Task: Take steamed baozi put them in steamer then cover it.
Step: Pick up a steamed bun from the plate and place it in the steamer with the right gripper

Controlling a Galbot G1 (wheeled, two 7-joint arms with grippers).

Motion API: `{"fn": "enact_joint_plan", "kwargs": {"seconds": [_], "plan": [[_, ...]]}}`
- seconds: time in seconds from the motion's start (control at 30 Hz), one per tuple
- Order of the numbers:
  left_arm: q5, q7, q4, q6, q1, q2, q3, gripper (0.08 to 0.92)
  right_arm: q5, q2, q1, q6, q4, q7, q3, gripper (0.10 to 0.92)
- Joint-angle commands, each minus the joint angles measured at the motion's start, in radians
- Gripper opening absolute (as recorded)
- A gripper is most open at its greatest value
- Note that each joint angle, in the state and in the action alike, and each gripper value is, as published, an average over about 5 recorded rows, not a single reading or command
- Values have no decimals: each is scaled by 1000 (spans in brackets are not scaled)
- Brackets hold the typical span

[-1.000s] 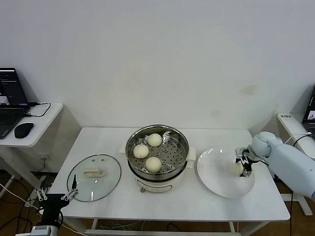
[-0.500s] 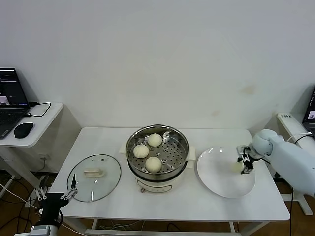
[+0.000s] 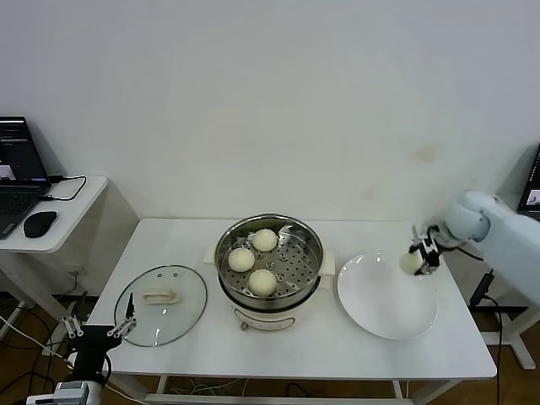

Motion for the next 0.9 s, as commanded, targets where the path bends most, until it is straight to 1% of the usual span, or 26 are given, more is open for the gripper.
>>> {"fn": "enact_joint_plan", "kwargs": {"seconds": [0.03, 0.17, 0.3, 0.53, 0.67, 0.9], "plan": [[-3, 0, -3, 0, -1, -1, 2, 823, 252, 28, 398, -104, 190, 39, -291, 596], [-6, 0, -5, -1, -1, -3, 0, 823, 333, 120, 477, -154, 212, 77, -357, 601], [-7, 0, -6, -2, -2, -7, -2, 823, 418, 243, 514, -226, 205, 131, -396, 602], [-7, 0, -7, -3, 2, -15, -10, 823, 567, 415, 485, -338, 168, 225, -396, 603], [-11, -1, -9, -4, 6, -15, -19, 823, 601, 480, 431, -378, 134, 265, -389, 607], [-12, -1, -13, -4, 10, -18, -26, 823, 600, 542, 305, -440, 56, 327, -368, 606]]}}
